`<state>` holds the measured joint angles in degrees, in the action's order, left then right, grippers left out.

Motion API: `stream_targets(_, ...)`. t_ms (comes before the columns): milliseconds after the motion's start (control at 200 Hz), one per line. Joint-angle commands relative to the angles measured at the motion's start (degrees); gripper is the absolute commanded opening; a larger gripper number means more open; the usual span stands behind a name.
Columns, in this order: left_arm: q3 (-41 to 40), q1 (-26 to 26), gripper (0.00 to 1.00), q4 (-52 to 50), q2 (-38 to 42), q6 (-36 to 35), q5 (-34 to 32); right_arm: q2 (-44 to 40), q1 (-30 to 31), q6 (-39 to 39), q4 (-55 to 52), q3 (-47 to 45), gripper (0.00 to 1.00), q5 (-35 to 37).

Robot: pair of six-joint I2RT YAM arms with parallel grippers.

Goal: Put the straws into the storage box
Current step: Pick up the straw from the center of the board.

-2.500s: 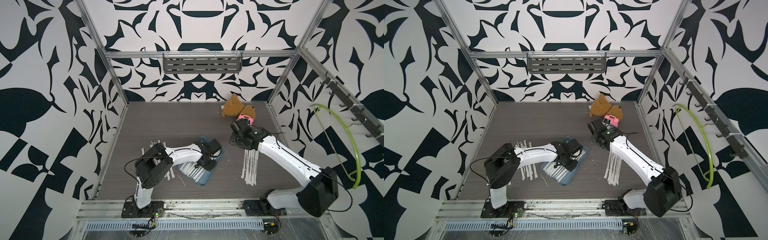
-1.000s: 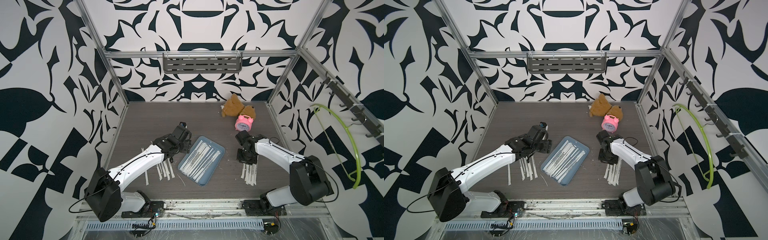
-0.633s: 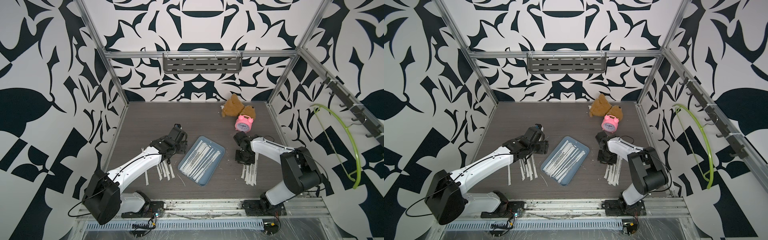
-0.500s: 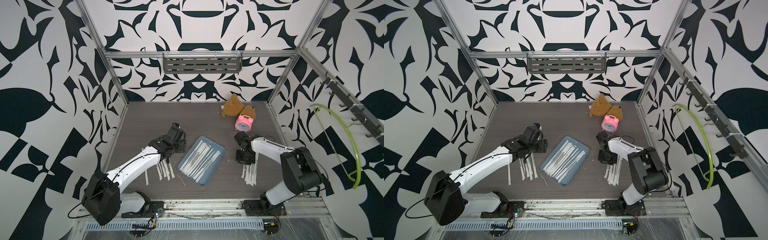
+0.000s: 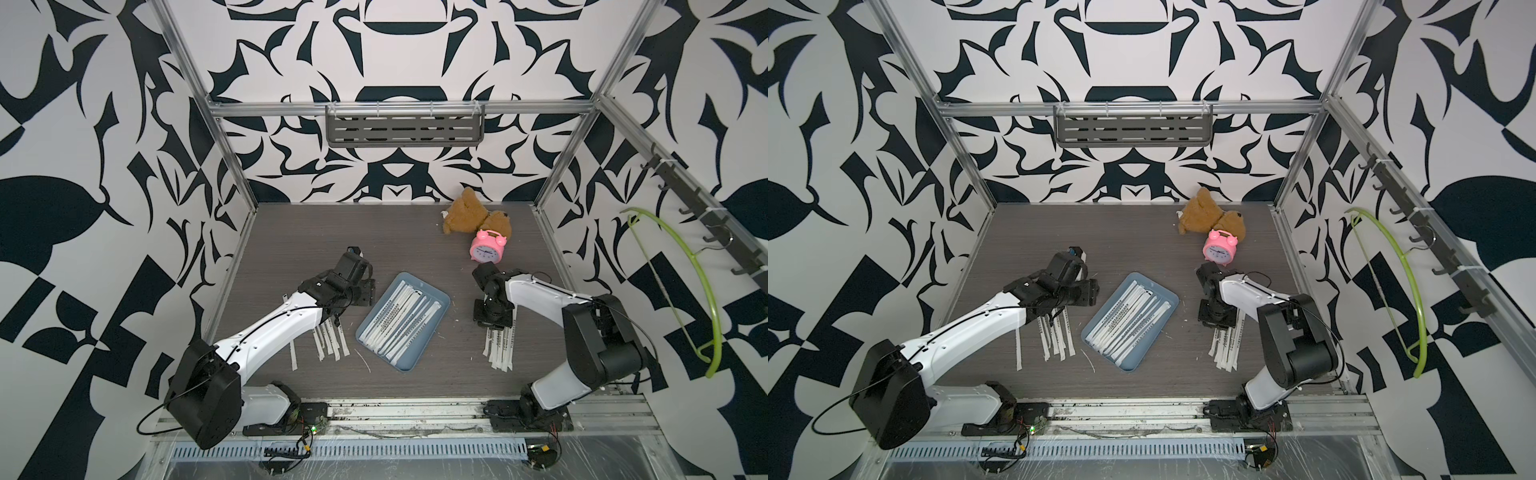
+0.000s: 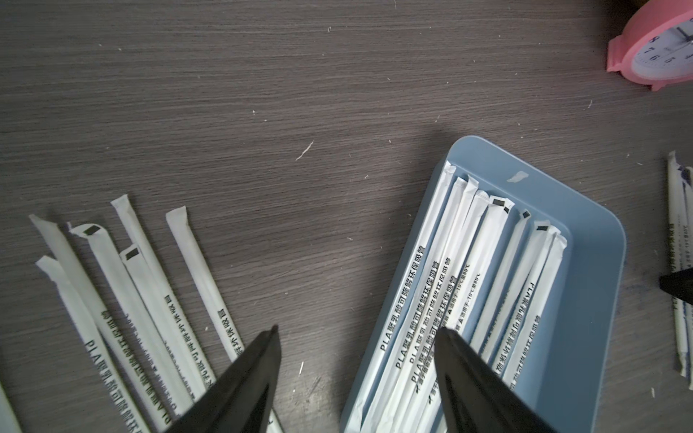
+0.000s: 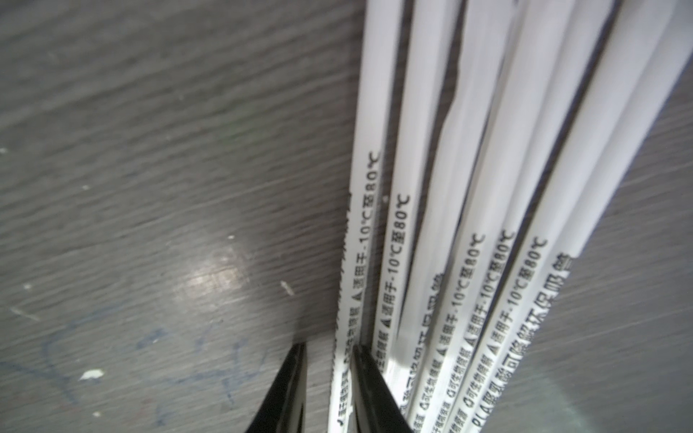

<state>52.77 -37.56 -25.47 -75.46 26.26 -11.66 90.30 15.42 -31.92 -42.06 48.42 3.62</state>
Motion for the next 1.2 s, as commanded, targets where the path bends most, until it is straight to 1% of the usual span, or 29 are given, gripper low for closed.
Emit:
stream_targets(0,-0.8,0.1,0.72,0.5,-1.0,0.6,1.3,-0.8,-1.4,1.2,0.9,0.6,0.27,1.6)
stream_targets(250,-0.8,0.1,0.71,0.8,-1.7,0.7,1.7,-0.7,-2.8,2.2,1.4,1.4,0.27,0.8)
stream_targets(335,-0.9,0.1,0.71,0.8,-1.8,0.7,1.9,0.2,-2.9,2.3,1.9,1.6,0.25,0.2)
stream_targets(400,-0.9,0.1,0.71,0.7,-1.7,0.7,2.0,0.7,-2.9,2.4,2.3,1.3,0.22,0.1)
stream_targets(525,-1.0,0.1,0.71,0.6,-1.4,0.7,1.9,0.0,-2.8,2.0,1.8,0.8,0.13,0.0)
stream_targets(655,-1.1,0.1,0.71,0.7,-1.2,0.7,2.1,-2.0,-2.3,0.6,1.0,0.4,0.08,-0.6)
stream_targets(775,-1.2,0.1,0.71,1.0,-1.2,0.7,2.0,-3.2,-0.2,-1.5,-0.3,0.9,0.04,-0.3)
stream_targets(840,-1.4,0.1,0.71,1.3,-1.1,0.6,1.9,-3.9,2.1,-3.8,-1.5,1.8,0.03,0.9)
stream_targets(920,-1.9,0.1,0.71,1.6,-0.8,0.0,1.3,-4.7,6.0,-8.5,-3.6,3.6,0.02,2.5)
stream_targets(1045,-2.4,0.7,0.71,2.6,-0.4,-0.8,1.0,-6.7,12.4,-18.8,-7.8,7.4,0.01,5.8)
stream_targets(1090,-2.6,1.3,0.72,3.2,-0.3,-0.8,1.6,-7.5,14.6,-22.7,-9.4,9.3,0.01,6.5)
stream_targets(1115,-2.6,1.7,0.71,3.6,-0.3,-0.9,2.1,-7.9,15.9,-24.7,-10.4,10.4,0.00,8.8)
stream_targets(1195,-3.2,3.2,0.71,4.9,0.0,-1.1,3.7,-8.5,20.2,-31.5,-12.9,13.9,0.00,10.8)
